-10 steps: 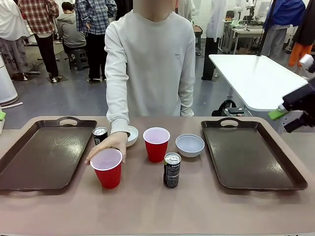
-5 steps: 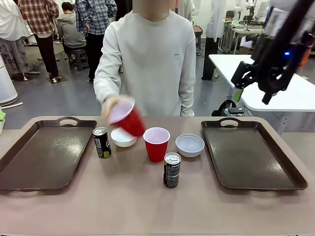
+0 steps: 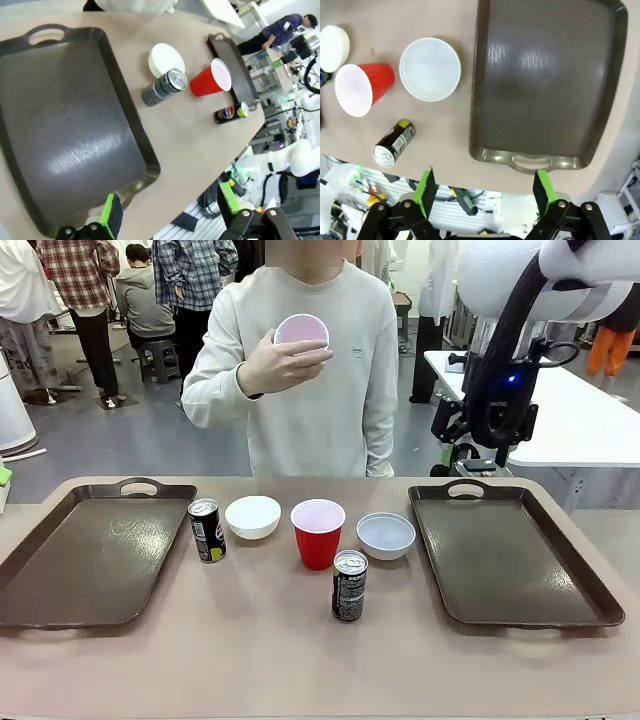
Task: Prepare tableware on both trays.
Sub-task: Pick up a Picnic Bowl from the table and place it on a Handle tray.
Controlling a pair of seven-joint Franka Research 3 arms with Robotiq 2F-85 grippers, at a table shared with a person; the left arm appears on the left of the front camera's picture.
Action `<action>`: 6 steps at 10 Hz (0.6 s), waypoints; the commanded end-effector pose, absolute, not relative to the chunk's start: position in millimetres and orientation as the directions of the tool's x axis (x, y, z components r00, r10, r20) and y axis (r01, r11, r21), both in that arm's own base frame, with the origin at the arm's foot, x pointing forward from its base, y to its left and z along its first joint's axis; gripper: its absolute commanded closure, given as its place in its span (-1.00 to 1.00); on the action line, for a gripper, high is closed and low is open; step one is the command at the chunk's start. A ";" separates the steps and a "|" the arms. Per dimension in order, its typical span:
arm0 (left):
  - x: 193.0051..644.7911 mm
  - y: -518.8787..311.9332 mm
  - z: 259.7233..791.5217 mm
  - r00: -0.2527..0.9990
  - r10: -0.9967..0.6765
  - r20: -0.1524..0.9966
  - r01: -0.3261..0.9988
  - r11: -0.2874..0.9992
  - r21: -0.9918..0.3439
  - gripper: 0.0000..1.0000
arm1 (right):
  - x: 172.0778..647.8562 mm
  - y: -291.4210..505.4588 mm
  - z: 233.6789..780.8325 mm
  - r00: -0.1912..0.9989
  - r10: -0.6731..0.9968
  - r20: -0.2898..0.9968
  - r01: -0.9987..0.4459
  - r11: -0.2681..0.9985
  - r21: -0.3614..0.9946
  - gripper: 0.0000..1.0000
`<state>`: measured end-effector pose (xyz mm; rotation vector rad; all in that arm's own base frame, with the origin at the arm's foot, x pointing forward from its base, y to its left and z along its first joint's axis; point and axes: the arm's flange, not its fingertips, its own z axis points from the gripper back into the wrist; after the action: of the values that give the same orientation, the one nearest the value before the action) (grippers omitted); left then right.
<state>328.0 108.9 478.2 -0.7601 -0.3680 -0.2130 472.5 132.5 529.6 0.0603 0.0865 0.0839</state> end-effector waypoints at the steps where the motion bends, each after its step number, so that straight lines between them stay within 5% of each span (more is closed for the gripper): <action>1: 328.3 110.1 479.0 0.911 -0.052 0.409 0.327 0.694 -0.642 -1.00 | 459.2 126.4 545.6 0.993 0.073 -0.092 -0.067 0.996 0.065 -1.00; 6: 328.3 110.1 479.0 0.911 -0.052 0.409 0.327 0.694 -0.642 -1.00 | 517.1 183.1 441.0 0.991 0.097 -0.096 -0.089 0.993 0.080 -1.00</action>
<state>328.0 108.9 478.1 -0.7602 -0.3678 -0.2126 494.6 173.0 457.7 0.0747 0.0944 0.1264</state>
